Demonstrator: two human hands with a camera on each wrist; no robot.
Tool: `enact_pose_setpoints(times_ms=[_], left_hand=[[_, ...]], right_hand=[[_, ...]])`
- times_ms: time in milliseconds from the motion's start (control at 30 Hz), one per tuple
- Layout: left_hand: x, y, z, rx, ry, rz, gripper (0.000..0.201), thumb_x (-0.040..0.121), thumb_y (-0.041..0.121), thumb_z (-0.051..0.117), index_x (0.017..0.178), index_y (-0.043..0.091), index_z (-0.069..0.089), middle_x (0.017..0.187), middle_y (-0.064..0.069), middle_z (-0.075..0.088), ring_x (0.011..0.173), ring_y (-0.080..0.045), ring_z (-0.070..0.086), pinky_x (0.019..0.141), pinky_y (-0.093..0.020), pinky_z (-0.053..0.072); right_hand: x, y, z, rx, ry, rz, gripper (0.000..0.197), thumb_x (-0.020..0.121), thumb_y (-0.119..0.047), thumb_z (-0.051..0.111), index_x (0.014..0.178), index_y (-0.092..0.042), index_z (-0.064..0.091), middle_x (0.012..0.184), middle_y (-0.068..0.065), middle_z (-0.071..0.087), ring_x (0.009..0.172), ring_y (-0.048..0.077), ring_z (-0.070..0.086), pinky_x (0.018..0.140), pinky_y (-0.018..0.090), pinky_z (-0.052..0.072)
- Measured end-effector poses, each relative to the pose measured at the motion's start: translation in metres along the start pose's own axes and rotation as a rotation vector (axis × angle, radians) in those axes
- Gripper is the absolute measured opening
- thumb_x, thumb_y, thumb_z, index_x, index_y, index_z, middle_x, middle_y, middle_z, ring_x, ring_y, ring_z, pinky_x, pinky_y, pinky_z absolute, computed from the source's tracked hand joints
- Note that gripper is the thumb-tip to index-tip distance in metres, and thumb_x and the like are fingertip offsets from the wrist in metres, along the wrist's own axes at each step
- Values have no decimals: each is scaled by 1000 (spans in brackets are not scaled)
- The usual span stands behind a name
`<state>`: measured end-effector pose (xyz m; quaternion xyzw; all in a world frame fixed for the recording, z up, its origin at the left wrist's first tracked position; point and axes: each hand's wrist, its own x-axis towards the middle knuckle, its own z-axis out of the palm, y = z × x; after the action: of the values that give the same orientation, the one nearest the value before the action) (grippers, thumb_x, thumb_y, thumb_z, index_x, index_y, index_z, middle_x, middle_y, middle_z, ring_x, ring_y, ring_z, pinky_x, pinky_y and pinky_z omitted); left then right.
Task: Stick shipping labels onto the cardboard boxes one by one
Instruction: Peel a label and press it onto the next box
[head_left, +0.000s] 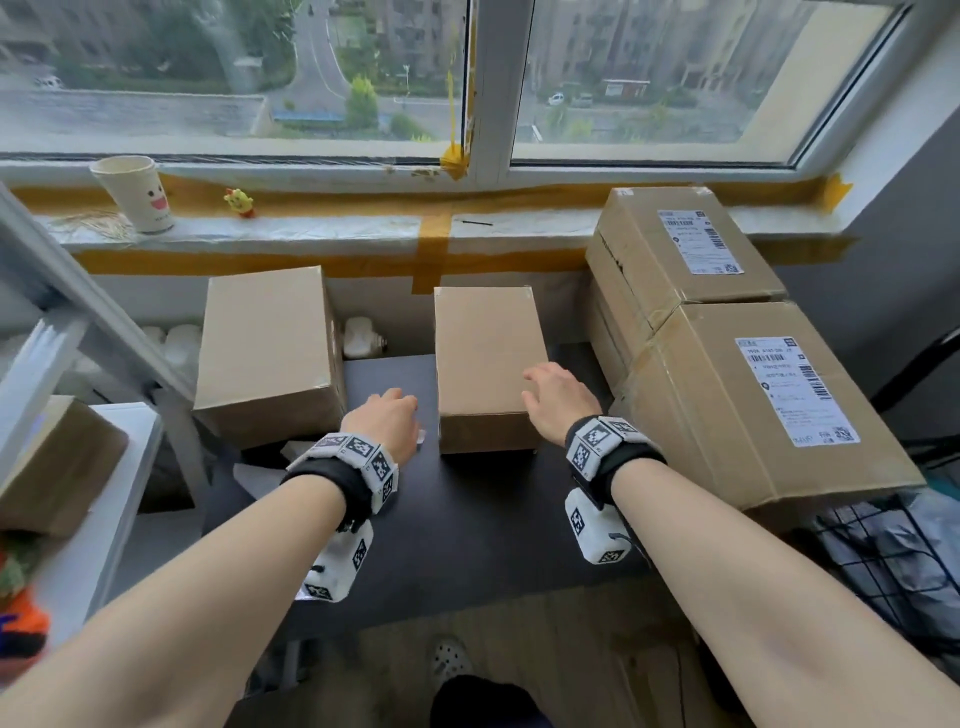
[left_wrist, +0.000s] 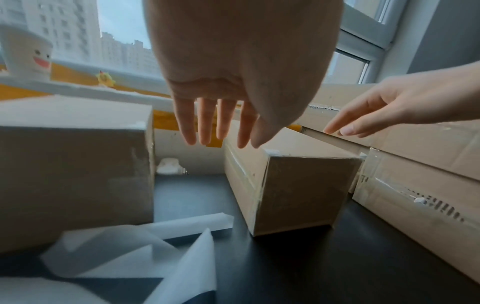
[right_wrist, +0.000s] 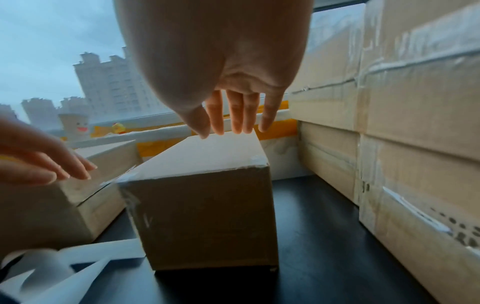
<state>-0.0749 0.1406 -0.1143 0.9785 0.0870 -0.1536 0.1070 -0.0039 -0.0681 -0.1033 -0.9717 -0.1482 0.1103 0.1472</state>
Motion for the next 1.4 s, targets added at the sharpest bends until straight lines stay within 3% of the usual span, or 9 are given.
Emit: enact_pose_setpoints(times_ms=[167,333,533,700,867,1000,1133,1300,1400], left_hand=[[-48,-29,2,101,43,15,29,95,20,37,118,15,54,123,-5,52,116,-26,48,86,-41,46],[-98,-62,16,80,18,-31,31,94,19,38,121,15,52,127,-7,50,120,-26,46,91,-42,44],[-148,-108,47,83,9,-77,26,93,14,38,112,11,55,122,-10,53,117,-29,48,90,-41,44],[-175,-139,80,47,-32,-171,28,92,14,38,116,11,54,122,-9,53,116,-29,50,88,-40,44],[-185,-158,115,-30,-83,-191,32,94,16,37,121,13,53,131,-5,51,119,-27,49,90,-40,44],[-182,-165,137,-109,-121,-174,47,95,14,37,142,15,35,154,-1,26,141,-20,28,110,-37,33],[-174,-170,152,-123,-82,-145,54,96,13,36,148,11,22,158,-4,15,146,-18,15,116,-30,22],[-168,-171,158,-227,-44,-195,56,97,12,35,149,13,16,159,-1,12,147,-15,11,116,-28,20],[-166,-171,160,-280,-20,-209,55,97,11,35,149,13,18,159,0,14,147,-14,12,116,-26,18]], right_hand=[[-40,-42,9,-93,-29,-99,33,97,-24,40,124,-12,55,129,7,53,117,28,52,97,38,42],[-75,-92,40,-177,-96,-221,36,97,-25,39,128,-12,52,133,9,51,122,28,48,102,40,39],[-106,-142,89,-171,-191,-307,35,98,-25,38,127,-11,52,133,10,50,121,29,49,97,40,40],[-121,-167,137,-155,-284,-346,35,98,-27,39,127,-13,52,133,6,51,119,28,50,97,40,41],[-124,-176,180,-120,-368,-358,36,95,-25,46,129,-15,51,137,3,46,124,26,46,98,39,41],[-117,-178,208,-101,-395,-375,44,94,-27,52,136,-17,44,150,-2,33,134,19,36,100,37,39],[-110,-175,229,-93,-391,-422,53,93,-25,53,141,-15,35,157,-1,21,142,17,25,106,35,35],[-104,-177,241,-80,-309,-454,45,96,-21,48,138,-8,38,153,8,28,139,22,29,105,36,36],[-102,-180,243,-128,-272,-485,37,97,-14,42,132,-2,44,145,13,38,134,27,35,95,40,44]])
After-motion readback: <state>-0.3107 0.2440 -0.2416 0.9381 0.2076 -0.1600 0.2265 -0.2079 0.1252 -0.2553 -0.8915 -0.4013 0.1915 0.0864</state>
